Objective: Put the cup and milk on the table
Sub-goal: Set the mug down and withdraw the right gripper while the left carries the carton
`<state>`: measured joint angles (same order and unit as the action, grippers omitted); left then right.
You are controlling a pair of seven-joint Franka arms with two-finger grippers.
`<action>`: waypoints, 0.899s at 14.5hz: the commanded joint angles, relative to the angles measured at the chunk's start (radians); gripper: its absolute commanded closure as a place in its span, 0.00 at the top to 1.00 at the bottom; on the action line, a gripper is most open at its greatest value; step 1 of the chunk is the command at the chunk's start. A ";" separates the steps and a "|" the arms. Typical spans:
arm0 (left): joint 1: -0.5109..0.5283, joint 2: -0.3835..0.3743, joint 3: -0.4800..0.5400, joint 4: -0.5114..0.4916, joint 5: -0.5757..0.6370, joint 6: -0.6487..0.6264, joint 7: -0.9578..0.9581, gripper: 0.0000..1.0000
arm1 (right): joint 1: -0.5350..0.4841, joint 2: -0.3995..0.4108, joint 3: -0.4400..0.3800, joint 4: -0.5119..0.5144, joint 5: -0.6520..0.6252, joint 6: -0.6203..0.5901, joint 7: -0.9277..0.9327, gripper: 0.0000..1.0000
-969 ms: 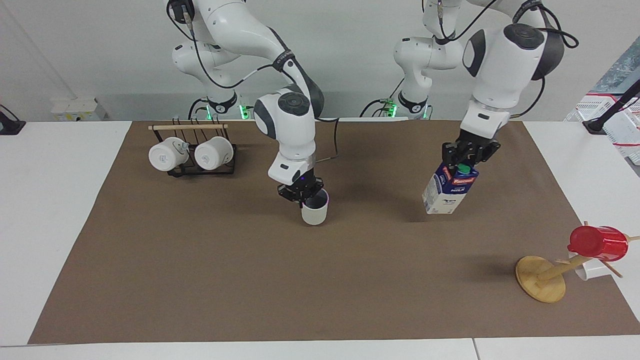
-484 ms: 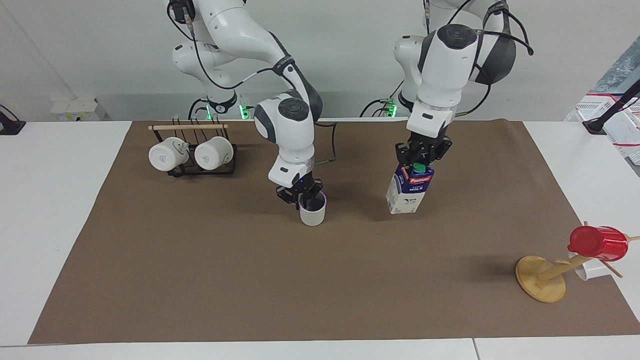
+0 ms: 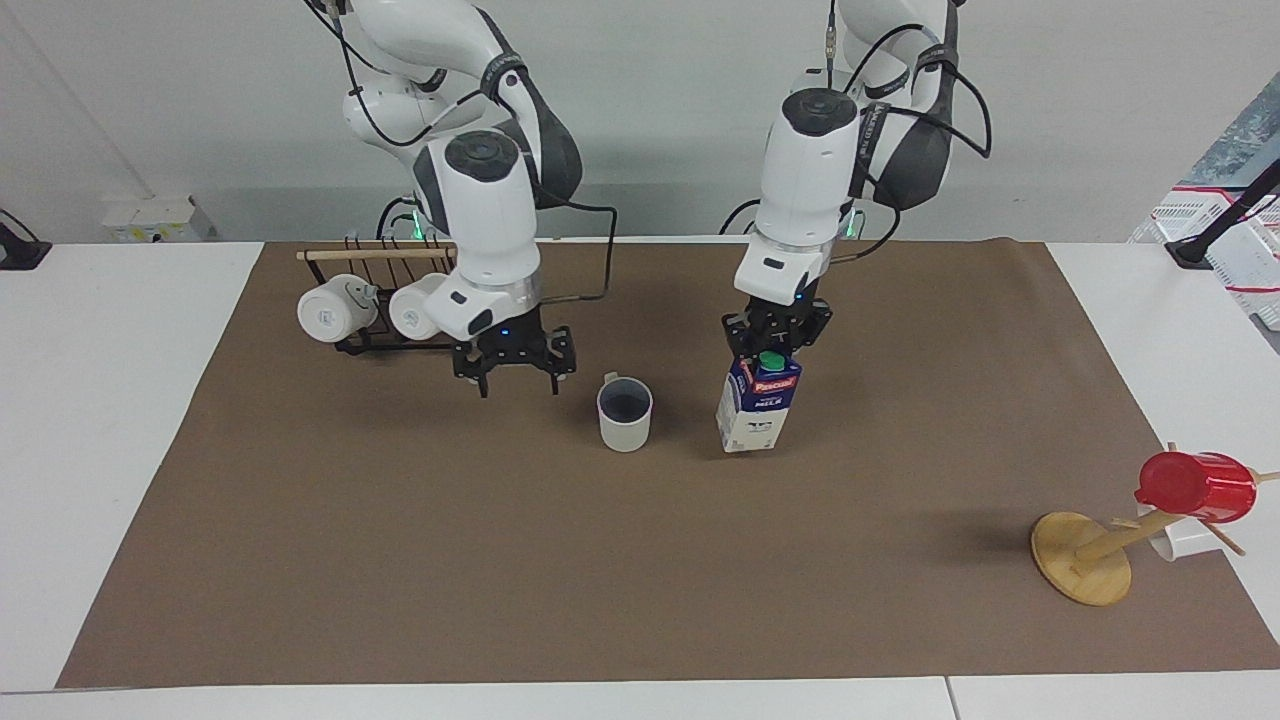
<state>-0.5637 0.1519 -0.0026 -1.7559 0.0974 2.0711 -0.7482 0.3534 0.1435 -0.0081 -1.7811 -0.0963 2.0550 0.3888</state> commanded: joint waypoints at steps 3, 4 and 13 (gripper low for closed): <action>-0.084 0.064 0.015 0.023 0.038 0.046 -0.073 0.00 | -0.131 -0.096 0.007 0.031 0.001 -0.188 0.004 1.00; -0.087 0.069 0.015 0.019 0.038 0.044 -0.076 0.00 | -0.163 -0.117 0.008 0.025 0.003 -0.235 -0.001 1.00; -0.101 0.069 0.012 0.000 0.036 0.087 -0.076 0.43 | -0.402 -0.182 -0.004 0.132 0.072 -0.452 -0.231 1.00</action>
<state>-0.6490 0.2202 -0.0017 -1.7479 0.1097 2.1296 -0.8078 -0.0270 -0.0362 -0.0175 -1.7157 -0.0444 1.6712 0.1782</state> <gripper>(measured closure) 0.581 0.000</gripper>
